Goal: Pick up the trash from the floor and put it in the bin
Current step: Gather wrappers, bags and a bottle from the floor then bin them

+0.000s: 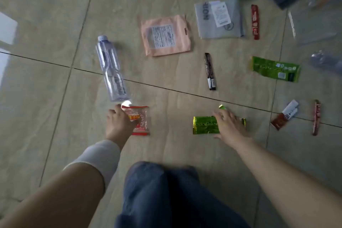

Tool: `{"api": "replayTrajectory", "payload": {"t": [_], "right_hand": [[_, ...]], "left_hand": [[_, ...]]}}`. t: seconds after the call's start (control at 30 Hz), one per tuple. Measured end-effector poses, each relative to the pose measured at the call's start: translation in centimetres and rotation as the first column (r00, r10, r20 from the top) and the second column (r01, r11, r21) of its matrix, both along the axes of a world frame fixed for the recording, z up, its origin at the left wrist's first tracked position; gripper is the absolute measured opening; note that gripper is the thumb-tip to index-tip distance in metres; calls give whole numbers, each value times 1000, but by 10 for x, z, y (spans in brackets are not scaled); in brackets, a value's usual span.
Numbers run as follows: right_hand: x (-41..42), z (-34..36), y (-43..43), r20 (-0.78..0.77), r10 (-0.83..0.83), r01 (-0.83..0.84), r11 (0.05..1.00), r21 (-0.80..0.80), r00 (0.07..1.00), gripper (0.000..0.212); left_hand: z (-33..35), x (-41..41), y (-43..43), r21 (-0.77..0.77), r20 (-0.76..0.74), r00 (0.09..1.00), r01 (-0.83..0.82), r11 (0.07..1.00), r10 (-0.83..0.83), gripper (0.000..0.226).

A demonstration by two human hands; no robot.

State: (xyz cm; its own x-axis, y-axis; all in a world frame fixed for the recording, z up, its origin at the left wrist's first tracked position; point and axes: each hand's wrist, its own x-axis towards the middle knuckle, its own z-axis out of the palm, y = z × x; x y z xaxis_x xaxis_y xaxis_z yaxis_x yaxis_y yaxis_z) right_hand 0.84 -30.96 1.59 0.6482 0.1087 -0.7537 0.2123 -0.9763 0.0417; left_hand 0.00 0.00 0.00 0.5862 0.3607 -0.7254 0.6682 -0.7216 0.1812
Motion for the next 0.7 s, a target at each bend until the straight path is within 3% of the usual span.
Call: {"api": "replayTrajectory", "payload": {"t": [0.13, 0.23, 0.4, 0.57, 0.7], "right_hand": [[12, -54, -7, 77, 22, -23, 1000, 3, 997, 83], [9, -85, -9, 89, 80, -80, 997, -12, 993, 73], [8, -100, -7, -15, 5, -5, 999, 33, 1000, 45], [20, -87, -12, -32, -280, 279, 929, 243, 959, 34], [56, -66, -15, -66, -593, 553, 698, 455, 802, 25]], "left_hand": [[-49, 3, 0, 38, 35, 988, -154, 987, 152, 97], [-74, -1, -4, -30, 92, 969, -229, 973, 231, 85], [-88, -9, -5, -14, 70, 955, -288, 957, 289, 75], [-95, -7, -7, 44, 15, 928, -374, 927, 373, 52], [-87, -9, -11, -49, -32, 974, -226, 973, 225, 18]]}}
